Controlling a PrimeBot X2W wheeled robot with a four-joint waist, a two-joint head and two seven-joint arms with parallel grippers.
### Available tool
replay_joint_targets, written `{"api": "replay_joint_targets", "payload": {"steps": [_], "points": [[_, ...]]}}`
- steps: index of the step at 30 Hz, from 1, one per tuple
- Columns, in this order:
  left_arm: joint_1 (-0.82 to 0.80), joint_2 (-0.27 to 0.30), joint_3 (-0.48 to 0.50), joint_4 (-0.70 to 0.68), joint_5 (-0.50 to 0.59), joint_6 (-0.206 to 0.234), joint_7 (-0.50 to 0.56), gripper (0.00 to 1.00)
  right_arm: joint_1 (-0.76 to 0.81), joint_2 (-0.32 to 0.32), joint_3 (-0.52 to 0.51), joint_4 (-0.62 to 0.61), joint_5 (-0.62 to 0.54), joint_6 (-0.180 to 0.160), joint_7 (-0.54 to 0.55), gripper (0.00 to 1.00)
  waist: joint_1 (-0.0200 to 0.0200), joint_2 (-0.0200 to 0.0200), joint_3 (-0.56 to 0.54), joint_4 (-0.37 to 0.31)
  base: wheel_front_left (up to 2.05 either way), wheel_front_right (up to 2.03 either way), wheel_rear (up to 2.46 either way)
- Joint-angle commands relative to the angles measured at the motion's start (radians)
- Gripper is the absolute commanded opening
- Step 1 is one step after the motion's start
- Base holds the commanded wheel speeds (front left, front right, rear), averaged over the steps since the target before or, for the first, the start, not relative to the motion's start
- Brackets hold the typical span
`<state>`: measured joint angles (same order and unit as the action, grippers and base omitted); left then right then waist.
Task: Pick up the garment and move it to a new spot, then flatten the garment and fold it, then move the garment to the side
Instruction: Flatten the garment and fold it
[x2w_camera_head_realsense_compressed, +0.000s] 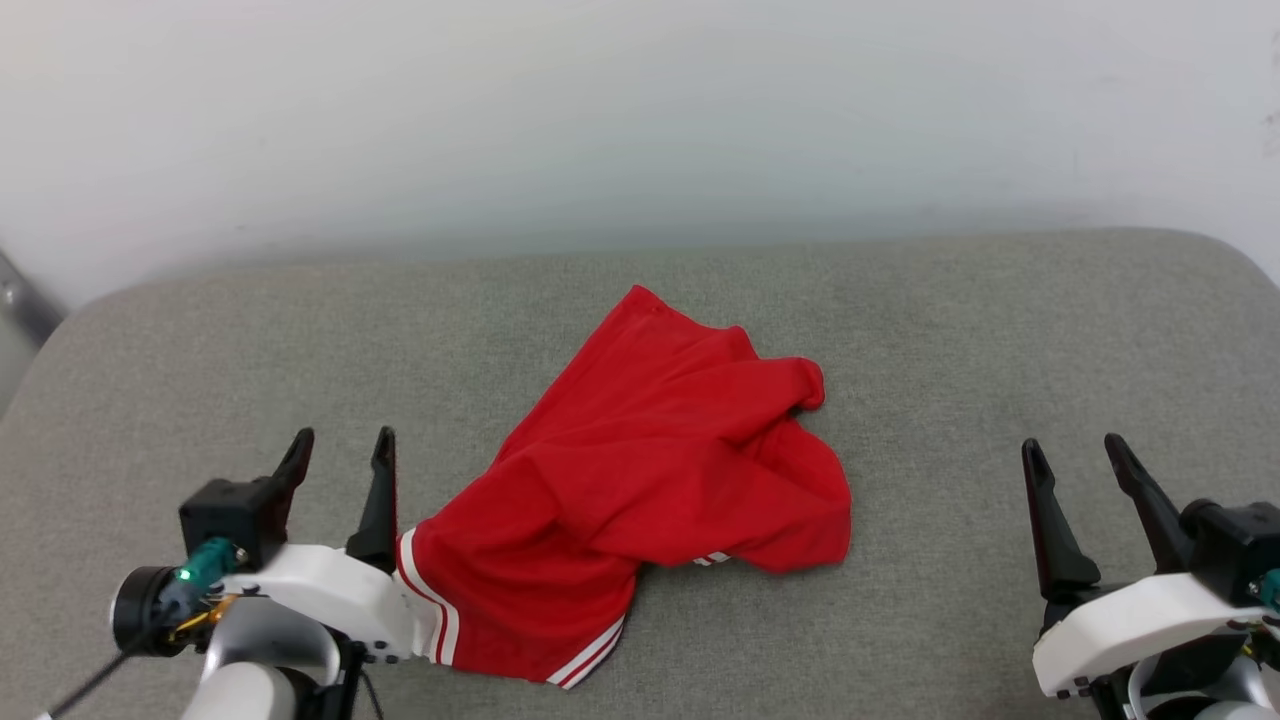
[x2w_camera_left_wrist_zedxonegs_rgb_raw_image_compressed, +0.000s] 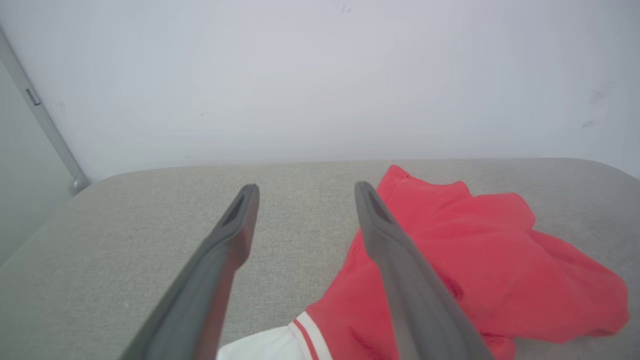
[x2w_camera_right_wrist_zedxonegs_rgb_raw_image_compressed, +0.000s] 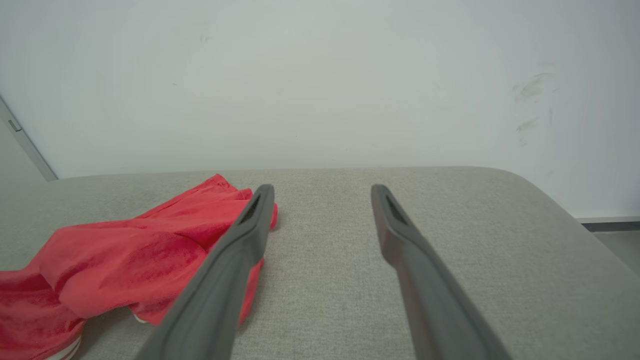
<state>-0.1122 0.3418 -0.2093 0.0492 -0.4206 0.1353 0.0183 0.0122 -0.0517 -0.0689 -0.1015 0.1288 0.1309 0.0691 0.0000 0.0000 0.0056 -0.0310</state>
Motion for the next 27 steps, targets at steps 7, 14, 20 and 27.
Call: {"api": "replay_joint_targets", "payload": {"steps": [7, 14, 20, 27], "points": [[0.054, -0.06, -0.041, -0.03, 0.046, 0.031, -0.131, 1.0, 0.041, 0.002, 0.006, -0.014, -0.006, 0.0, 0.008, 1.0, 0.0, 0.0, -0.035, 0.006, 0.0, 0.0, 0.0], [0.081, -0.078, -0.054, -0.02, 0.055, 0.051, -0.157, 1.0, 0.061, 0.002, -0.018, -0.001, -0.003, 0.0, 0.025, 1.0, 0.0, 0.0, -0.034, 0.04, 0.0, 0.0, 0.0], [0.054, -0.088, -0.064, -0.015, 0.057, 0.054, -0.173, 1.0, 0.035, 0.001, -0.062, 0.064, 0.004, 0.0, 0.165, 1.0, 0.0, 0.0, -0.02, 0.111, 0.0, 0.0, 0.0], [0.014, -0.112, -0.092, -0.003, 0.064, 0.044, -0.188, 1.0, -0.069, -0.037, -0.017, 0.157, 0.065, 0.0, 0.435, 1.0, 0.0, 0.0, 0.044, 0.215, 0.0, 0.0, 0.0]]}}
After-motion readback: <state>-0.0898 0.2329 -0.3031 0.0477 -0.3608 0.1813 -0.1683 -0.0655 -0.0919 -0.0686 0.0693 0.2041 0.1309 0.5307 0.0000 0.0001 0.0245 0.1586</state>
